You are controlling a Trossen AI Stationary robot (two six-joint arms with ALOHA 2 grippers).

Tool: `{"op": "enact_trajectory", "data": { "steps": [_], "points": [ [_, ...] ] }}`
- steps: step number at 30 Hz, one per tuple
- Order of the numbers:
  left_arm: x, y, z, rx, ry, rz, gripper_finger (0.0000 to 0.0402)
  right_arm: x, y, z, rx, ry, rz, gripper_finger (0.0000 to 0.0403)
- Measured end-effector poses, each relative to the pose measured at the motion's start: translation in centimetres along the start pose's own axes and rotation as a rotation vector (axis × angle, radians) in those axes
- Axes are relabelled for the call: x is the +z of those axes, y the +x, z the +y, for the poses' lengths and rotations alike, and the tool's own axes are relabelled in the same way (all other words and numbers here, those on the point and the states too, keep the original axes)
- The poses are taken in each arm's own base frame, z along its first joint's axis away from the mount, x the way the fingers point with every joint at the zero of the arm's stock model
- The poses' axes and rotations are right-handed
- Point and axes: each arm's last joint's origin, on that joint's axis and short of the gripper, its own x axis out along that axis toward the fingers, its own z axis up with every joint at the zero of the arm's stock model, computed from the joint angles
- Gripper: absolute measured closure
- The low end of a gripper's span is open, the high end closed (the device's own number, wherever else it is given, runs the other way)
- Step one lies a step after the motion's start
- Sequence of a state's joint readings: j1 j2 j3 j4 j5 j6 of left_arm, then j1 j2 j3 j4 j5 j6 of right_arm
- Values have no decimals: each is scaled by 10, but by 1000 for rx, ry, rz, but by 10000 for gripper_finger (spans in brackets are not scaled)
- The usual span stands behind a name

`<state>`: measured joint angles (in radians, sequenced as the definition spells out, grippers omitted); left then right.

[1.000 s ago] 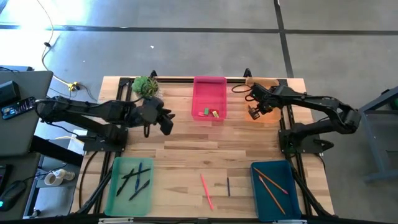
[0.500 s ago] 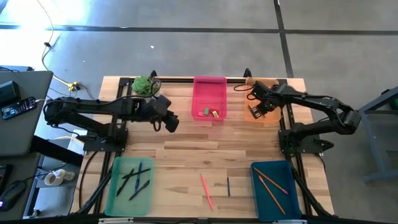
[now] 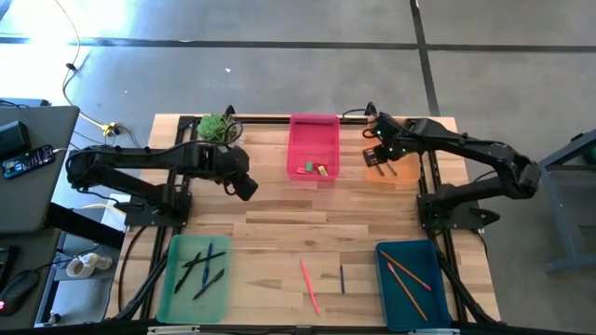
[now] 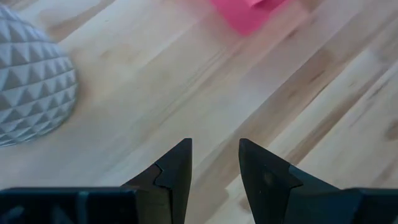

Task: Sort crayons/erasers/pens/pencils in bins
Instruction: Put the pink color pencil into the blue bin

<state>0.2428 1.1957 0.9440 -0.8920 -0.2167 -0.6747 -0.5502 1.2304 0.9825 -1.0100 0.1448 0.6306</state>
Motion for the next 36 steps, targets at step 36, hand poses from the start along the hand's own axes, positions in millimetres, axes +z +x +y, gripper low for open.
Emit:
{"op": "enact_trajectory", "data": {
  "steps": [36],
  "points": [
    [0, 3, 19, -44, 470, 156, 282, -128, -43, 160, 651, 330, -40, 302]
  ]
}}
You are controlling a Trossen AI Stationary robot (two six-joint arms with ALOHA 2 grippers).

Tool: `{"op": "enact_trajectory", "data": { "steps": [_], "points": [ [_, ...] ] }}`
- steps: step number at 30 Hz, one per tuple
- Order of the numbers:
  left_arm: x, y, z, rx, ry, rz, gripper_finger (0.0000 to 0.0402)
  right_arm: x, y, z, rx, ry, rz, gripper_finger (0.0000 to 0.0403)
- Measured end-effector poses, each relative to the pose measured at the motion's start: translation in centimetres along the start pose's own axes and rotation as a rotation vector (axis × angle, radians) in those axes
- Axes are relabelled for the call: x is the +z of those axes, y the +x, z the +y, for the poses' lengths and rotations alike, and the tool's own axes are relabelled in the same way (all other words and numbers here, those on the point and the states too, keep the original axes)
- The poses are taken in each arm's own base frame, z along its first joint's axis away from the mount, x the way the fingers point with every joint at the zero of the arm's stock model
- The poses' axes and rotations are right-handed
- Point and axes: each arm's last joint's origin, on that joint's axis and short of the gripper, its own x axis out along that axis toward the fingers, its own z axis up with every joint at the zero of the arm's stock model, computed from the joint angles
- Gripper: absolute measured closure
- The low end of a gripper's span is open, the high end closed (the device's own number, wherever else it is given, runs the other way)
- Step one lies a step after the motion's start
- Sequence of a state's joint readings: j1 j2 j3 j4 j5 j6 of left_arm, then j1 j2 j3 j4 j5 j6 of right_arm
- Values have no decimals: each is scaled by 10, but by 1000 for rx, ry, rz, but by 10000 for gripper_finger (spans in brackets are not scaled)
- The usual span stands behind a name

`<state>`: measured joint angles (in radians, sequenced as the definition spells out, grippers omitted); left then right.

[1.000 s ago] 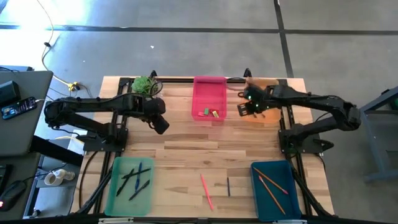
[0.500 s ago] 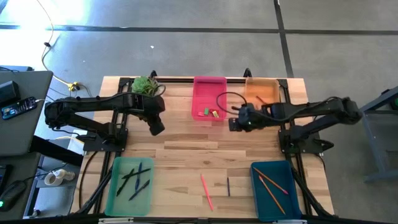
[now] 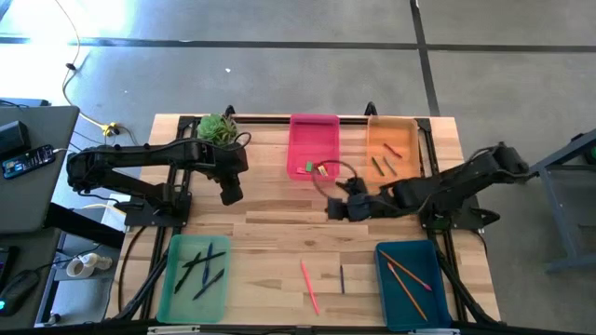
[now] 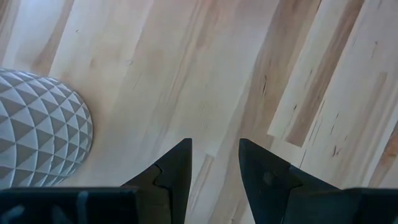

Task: Sort crayons/erasers/pens/pencils in bins
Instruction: Put the pink color pencil into the blue bin

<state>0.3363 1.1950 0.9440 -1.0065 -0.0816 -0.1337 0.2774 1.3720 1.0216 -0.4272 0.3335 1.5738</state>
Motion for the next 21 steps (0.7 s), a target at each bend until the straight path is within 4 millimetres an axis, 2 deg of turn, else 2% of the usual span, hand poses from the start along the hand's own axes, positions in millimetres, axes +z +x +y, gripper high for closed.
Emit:
{"op": "enact_trajectory", "data": {
  "steps": [3, 7, 14, 21],
  "points": [
    [0, 0, 0, -3, 7, 1, 282, -11, 13, 8, -59, -10, 24, 302],
    [-1, 0, 0, -3, 7, 6, 282, -22, 25, 31, -132, -62, 41, 302],
    [-3, 0, 0, 0, 9, 31, 282, -36, 46, 54, -399, -173, 105, 302],
    [-5, 0, 1, 12, 11, 51, 282, -67, 75, 84, -438, -307, 168, 302]
  ]
}}
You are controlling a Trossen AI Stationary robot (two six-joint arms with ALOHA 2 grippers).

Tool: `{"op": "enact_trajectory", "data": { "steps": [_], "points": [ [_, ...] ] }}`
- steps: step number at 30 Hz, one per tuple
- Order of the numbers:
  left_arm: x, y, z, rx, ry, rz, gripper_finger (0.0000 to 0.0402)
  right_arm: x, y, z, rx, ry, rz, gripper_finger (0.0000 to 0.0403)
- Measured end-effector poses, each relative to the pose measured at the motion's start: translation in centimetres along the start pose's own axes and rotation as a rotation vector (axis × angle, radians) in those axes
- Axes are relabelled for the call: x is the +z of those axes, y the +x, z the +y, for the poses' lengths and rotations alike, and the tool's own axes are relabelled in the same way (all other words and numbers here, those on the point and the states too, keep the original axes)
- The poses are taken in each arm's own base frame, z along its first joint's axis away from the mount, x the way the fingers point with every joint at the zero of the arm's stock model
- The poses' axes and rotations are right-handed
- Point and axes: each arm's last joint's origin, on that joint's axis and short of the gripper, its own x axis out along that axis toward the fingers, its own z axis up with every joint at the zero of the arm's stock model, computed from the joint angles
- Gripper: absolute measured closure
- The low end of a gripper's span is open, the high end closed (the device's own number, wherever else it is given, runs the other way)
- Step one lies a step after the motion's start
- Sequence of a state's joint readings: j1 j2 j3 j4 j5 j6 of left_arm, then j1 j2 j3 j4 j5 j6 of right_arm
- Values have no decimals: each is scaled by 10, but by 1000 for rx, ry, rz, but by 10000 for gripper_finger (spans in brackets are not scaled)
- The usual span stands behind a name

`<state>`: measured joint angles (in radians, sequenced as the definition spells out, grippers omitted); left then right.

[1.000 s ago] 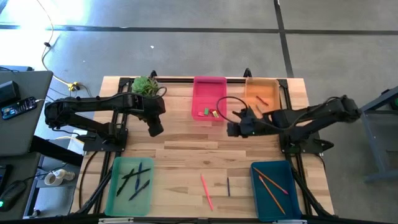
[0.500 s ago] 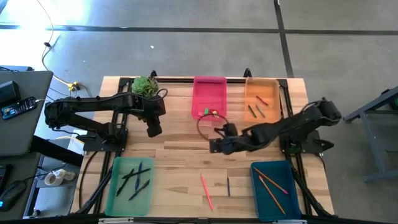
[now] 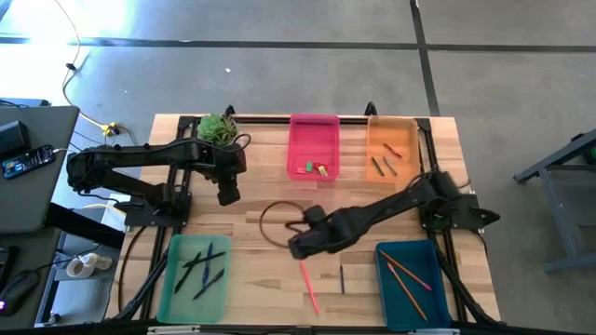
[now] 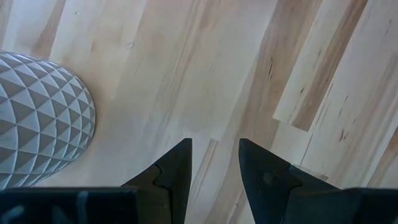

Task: Sort crayons/erasers/pens/pencils in bins
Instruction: Put the pink color pencil into the blue bin

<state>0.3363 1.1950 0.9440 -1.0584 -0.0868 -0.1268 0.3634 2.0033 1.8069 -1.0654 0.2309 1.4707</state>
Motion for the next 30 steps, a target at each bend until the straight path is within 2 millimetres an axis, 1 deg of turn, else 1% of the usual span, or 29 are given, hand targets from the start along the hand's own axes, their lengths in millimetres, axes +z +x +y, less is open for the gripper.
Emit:
{"op": "enact_trajectory", "data": {
  "steps": [4, 8, 10, 14, 19, 23, 28, 30],
  "points": [
    [0, 0, 0, 0, 0, 0, 282, -13, 13, 19, -60, -86, 28, 302],
    [1, 0, 0, 0, -1, -8, 282, -26, 27, 32, -108, -128, 81, 302],
    [1, 0, 0, 1, -4, -12, 282, -34, 34, 39, -113, -142, 104, 302],
    [1, 0, 0, 2, -64, -13, 282, -47, 46, 49, -104, -166, 129, 302],
    [1, 0, 0, 1, -137, -12, 282, -64, 59, 52, -121, -188, 146, 302],
    [-1, 0, 0, 6, -184, 9, 282, -72, 60, 52, -119, -201, 158, 302],
    [-5, 0, 0, 15, -248, 49, 282, -78, 59, 54, -99, -203, 149, 302],
    [-5, 0, -1, 14, -254, 48, 282, -80, 62, 55, -93, -204, 144, 302]
  ]
}}
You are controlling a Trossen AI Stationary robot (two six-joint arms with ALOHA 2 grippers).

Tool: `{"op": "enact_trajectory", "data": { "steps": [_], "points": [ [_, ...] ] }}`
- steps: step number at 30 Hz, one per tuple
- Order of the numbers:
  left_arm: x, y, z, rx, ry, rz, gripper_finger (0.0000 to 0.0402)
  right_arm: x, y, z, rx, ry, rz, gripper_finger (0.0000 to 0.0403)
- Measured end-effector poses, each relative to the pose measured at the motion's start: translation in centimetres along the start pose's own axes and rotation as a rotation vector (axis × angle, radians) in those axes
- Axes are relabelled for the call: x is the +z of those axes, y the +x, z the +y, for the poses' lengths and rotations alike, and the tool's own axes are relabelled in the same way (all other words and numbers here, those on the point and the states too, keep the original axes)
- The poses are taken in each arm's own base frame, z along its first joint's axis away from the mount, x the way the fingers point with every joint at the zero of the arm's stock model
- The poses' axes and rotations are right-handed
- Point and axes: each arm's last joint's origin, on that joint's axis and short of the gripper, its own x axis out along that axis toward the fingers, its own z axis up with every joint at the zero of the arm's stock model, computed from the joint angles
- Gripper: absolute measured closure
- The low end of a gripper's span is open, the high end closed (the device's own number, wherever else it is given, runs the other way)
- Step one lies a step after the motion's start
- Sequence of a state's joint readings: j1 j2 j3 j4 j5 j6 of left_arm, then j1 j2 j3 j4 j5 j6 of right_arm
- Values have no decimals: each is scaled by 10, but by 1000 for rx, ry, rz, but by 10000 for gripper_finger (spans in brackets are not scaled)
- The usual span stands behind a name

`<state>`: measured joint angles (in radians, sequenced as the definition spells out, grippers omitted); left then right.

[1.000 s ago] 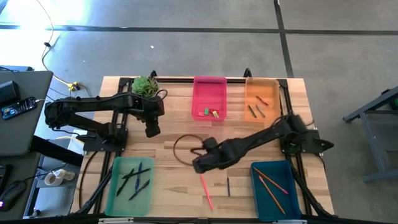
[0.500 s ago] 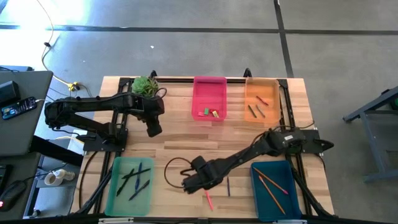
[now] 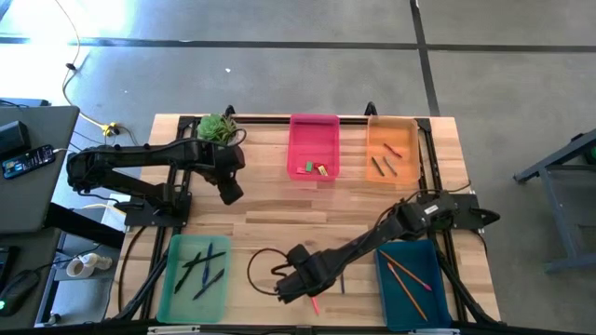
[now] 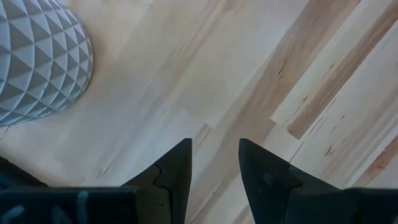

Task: Sort crayons/erasers/pens/pencils in bins
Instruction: Put the pink color pencil into the blue bin

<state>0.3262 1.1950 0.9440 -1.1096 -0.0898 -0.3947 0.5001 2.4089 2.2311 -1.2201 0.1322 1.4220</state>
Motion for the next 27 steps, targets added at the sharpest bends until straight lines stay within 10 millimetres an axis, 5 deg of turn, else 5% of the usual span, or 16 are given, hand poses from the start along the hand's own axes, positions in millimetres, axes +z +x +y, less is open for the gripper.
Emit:
{"op": "enact_trajectory", "data": {
  "steps": [11, 27],
  "points": [
    [-2, -1, -7, -10, 10, -2, 282, -9, 41, 4, -46, 5, 51, 302],
    [-2, -1, -7, -9, 15, -9, 282, -12, 55, -5, -161, 95, 80, 308]
  ]
}}
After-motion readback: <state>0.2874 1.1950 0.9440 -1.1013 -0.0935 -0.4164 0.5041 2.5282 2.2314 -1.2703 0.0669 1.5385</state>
